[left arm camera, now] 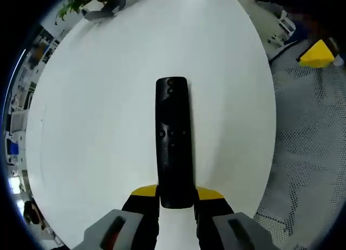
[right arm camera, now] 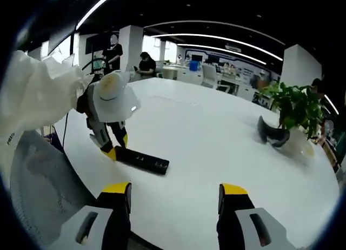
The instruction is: Press the specified remote control buttons in sequence, fully releasing each button before pressing the next.
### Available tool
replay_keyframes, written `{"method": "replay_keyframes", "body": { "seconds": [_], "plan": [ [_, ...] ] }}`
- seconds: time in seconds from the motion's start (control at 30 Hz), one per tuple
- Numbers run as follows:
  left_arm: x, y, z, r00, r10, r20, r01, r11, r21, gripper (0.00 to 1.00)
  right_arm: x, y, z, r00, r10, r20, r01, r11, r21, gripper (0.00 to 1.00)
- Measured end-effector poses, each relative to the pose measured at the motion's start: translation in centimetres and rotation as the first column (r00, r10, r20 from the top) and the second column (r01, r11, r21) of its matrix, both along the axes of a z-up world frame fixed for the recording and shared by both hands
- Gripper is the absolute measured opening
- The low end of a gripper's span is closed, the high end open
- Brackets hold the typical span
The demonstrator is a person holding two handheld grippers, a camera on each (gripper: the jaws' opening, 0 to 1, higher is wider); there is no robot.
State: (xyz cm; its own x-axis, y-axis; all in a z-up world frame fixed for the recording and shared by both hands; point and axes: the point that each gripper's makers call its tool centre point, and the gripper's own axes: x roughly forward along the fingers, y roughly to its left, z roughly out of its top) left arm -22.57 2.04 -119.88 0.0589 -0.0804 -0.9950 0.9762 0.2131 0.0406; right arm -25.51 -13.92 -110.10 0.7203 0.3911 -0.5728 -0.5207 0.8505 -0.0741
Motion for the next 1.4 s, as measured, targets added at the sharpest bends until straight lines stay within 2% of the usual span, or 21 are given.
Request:
{"method": "replay_keyframes", "body": {
  "seconds": [0.1,0.2,0.33,0.63,0.87,0.97,1.13,1.3,1.4],
  "plan": [
    [-0.6,-0.3,-0.1,1.000,-0.023,-0.002,0.023,1.000,0.016,0.23,-0.1,0.3,0.0,1.000,0.019,-0.010,-0.018,1.000,0.016,0.63],
    [-1.0,-0.4,-0.1,1.000,-0.031,-0.006,0.031,0.999,0.042,0.23,0.0,0.4,-0.3,0.999,0.034,-0.012,-0.034,0.999,-0.015,0.62],
    [-1.3,-0.4,-0.1,1.000,-0.004,-0.010,0.004,0.998,0.065,0.23,-0.3,0.5,-0.9,0.998,0.049,-0.028,-0.050,0.998,-0.037,0.62],
    [-1.5,-0.3,-0.2,1.000,0.002,-0.015,-0.001,1.000,0.030,0.23,0.1,-0.3,-0.6,1.000,0.005,-0.010,-0.005,0.999,-0.034,0.55],
    [-2.8,-0.4,-0.3,0.999,-0.031,-0.017,0.032,0.999,0.023,0.23,0.3,-0.9,-1.0,0.999,-0.027,-0.020,0.026,0.997,-0.067,0.48],
    [-3.2,-0.5,-0.3,0.999,-0.035,-0.013,0.035,0.999,0.023,0.23,0.2,-1.0,-1.1,0.999,-0.028,-0.025,0.027,0.997,-0.072,0.48],
    [-3.8,-0.6,-0.3,1.000,-0.007,-0.005,0.007,1.000,0.001,0.23,0.0,-0.5,-0.5,1.000,-0.006,0.003,0.006,0.998,-0.055,0.49],
    [-4.5,-0.7,-0.2,0.999,0.036,-0.003,-0.036,0.999,-0.029,0.23,0.0,-0.5,-0.8,1.000,-0.002,-0.027,0.001,0.999,-0.050,0.49],
    [-4.9,-0.7,-0.1,0.998,0.064,0.002,-0.064,0.996,-0.059,0.23,-0.1,-0.3,-0.7,0.999,0.005,-0.041,-0.005,1.000,-0.013,0.49]
  ]
}}
